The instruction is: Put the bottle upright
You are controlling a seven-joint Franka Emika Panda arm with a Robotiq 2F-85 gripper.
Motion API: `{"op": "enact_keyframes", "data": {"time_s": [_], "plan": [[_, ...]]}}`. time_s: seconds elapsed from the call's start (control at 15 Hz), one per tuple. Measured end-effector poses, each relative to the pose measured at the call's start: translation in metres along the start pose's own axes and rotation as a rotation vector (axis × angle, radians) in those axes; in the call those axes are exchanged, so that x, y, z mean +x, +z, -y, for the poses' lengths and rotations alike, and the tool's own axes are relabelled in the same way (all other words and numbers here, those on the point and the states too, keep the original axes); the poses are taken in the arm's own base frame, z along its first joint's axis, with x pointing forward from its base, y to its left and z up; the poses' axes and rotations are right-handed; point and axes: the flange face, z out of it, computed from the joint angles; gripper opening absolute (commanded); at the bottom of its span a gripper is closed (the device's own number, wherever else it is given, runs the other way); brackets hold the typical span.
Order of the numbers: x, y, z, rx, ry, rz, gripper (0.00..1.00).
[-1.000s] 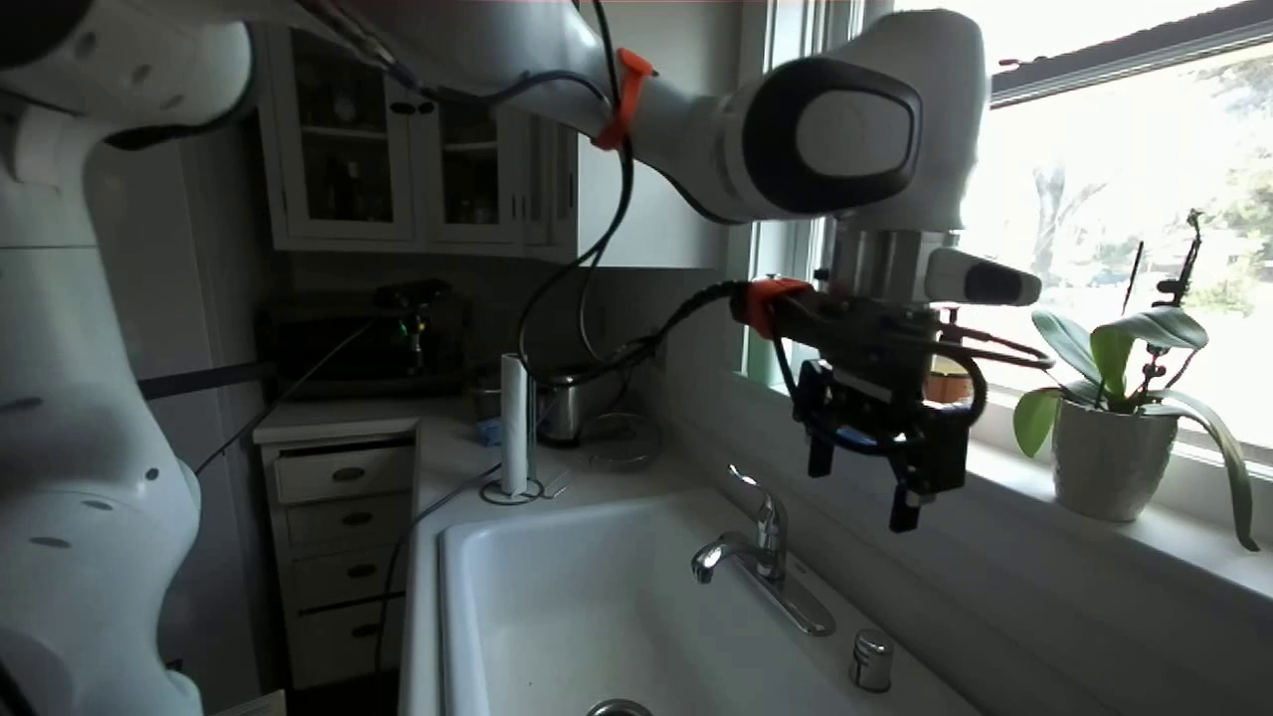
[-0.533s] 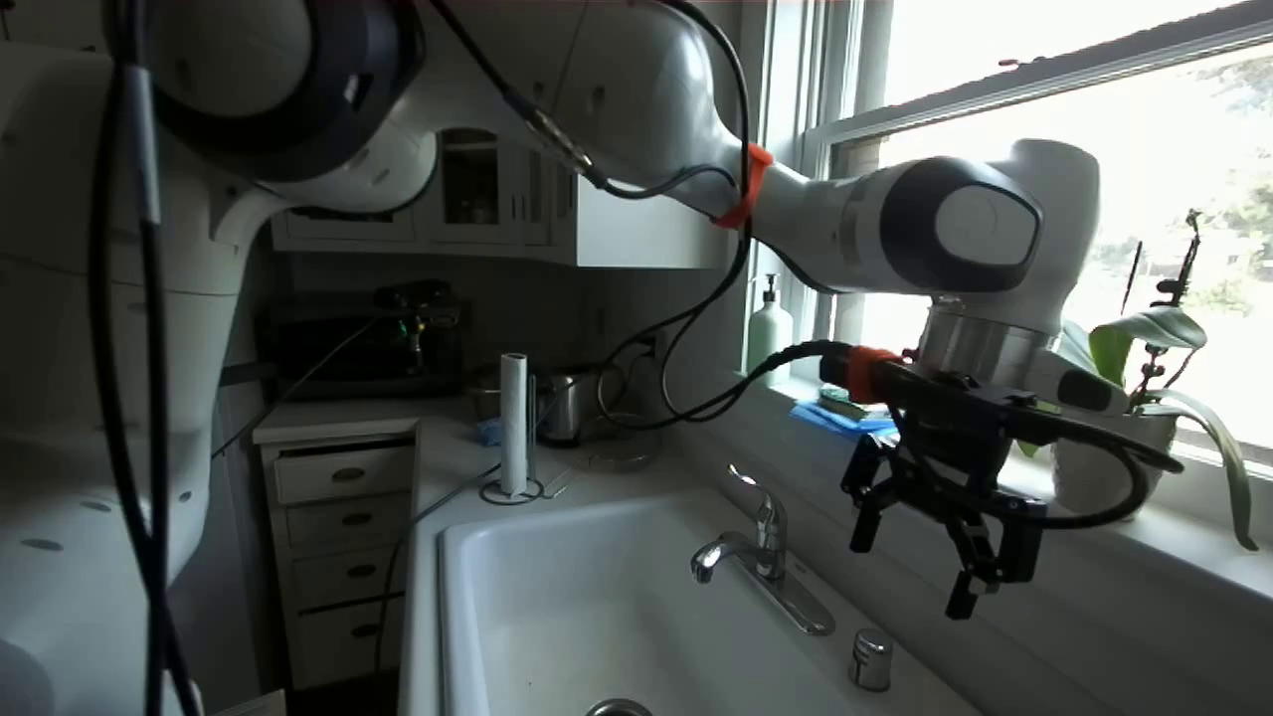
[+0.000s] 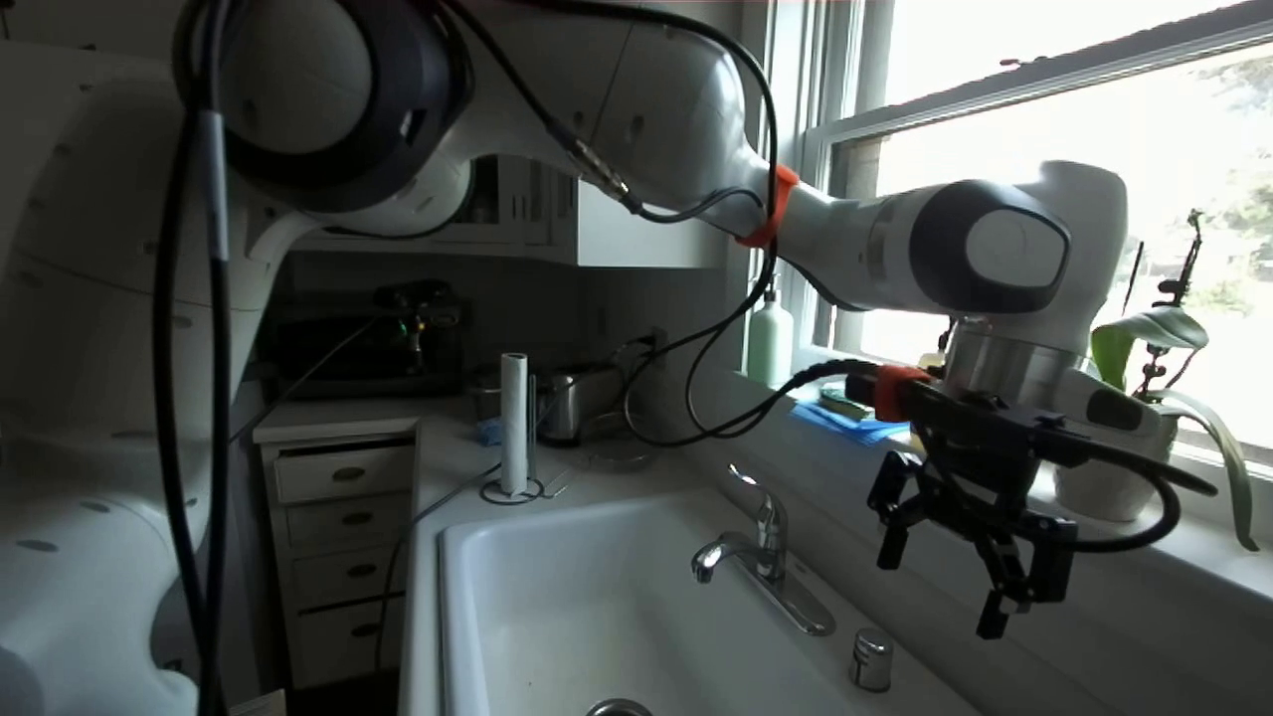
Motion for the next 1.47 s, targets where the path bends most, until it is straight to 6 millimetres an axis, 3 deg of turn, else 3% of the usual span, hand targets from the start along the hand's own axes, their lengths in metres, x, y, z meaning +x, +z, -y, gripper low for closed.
{"op": "enact_keyframes", "data": {"time_s": [0.33,0.6,1.0,1.4,1.47], "plan": [[0.046,0.047,-0.034,-0.039,0.053,-0.064,1.00],[0.070,0.083,-0.051,-0.046,0.069,-0.063,1.00],[0.099,0.119,-0.051,-0.043,0.057,-0.045,1.00],[0.115,0.155,-0.043,-0.031,0.039,-0.015,1.00],[0.116,0.159,-0.043,-0.030,0.039,-0.012,0.93]]}}
